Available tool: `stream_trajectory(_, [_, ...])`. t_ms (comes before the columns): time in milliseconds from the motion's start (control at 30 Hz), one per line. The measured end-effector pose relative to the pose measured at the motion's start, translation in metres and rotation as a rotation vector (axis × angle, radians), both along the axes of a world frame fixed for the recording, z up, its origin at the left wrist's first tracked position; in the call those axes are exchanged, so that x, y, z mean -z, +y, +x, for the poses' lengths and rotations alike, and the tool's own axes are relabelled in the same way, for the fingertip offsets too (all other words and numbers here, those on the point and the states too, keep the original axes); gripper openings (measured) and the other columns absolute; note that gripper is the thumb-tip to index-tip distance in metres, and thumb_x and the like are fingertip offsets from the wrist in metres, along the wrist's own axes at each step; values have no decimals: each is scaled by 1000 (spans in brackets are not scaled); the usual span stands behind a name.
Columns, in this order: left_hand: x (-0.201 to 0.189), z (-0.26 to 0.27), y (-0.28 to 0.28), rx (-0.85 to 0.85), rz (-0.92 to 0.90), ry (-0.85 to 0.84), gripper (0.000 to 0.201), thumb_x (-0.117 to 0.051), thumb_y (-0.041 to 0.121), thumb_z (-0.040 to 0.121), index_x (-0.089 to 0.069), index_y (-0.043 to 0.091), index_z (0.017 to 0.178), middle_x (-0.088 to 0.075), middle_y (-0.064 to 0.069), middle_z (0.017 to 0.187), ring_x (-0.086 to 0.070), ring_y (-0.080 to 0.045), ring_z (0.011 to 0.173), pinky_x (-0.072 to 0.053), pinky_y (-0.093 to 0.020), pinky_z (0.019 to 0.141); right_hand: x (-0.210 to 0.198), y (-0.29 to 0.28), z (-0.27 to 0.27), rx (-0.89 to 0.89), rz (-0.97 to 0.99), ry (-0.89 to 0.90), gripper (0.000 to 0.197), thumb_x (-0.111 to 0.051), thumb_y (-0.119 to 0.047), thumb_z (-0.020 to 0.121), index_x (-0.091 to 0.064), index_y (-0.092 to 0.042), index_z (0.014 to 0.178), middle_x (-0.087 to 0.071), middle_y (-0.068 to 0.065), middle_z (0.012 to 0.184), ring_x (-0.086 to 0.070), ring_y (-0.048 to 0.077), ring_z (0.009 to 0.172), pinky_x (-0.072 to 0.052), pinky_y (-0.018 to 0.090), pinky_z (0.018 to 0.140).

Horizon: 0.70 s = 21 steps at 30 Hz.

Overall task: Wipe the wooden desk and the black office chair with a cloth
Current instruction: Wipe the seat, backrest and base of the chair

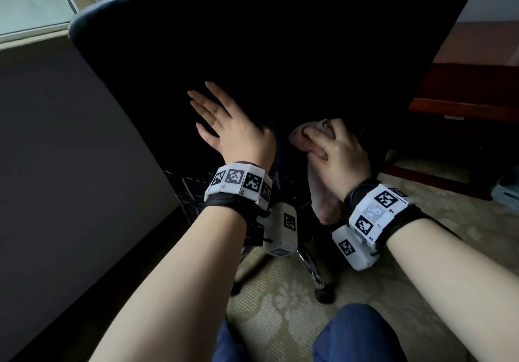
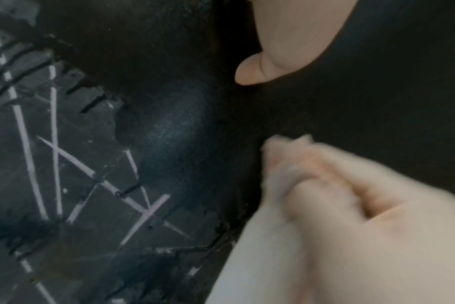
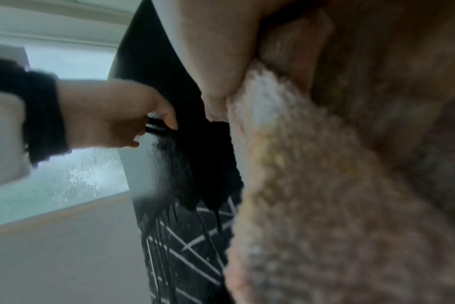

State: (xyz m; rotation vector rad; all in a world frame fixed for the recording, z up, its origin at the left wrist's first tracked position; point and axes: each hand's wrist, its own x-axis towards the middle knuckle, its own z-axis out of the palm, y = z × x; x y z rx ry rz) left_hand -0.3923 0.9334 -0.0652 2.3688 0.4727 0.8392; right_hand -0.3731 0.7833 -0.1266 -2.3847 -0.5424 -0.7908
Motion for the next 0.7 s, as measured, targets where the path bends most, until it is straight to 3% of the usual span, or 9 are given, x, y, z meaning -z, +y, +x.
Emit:
stream_trajectory(267, [2,4,0,-32,28,11,101,-53,25,79,18,4,147,26,-24,151,23,-32,142,6,-48,116,21,5,-4,0,-135,223,42,-59,-21,83,-57,-32,124,-42,7,122,-48,35,107,-44,35,76])
stream_trajectory(500, [-1,1,7,-53,39,40,102,-55,27,80,19,4,147,25,-23,152,21,-31,143,6,-48,115,25,0,-11,12,-287,475,35,-51,-33,91,-56,-34,125,-43,0,122,-51,26,113,-42,32,87])
stream_trajectory(600, [-5,-1,13,-73,14,58,102,-56,26,80,19,6,147,26,-21,152,20,-29,144,5,-49,114,20,-7,-24,-34,-187,369,39,-57,-26,89,-57,-34,127,-41,-2,130,-46,25,117,-42,33,88])
stream_trajectory(700, [-12,-4,15,-105,-96,76,101,-56,21,81,19,10,148,25,-20,153,15,-32,145,2,-48,115,3,-10,-34,-70,-72,135,38,-66,-12,83,-66,-23,119,-46,8,129,-48,33,114,-51,45,81])
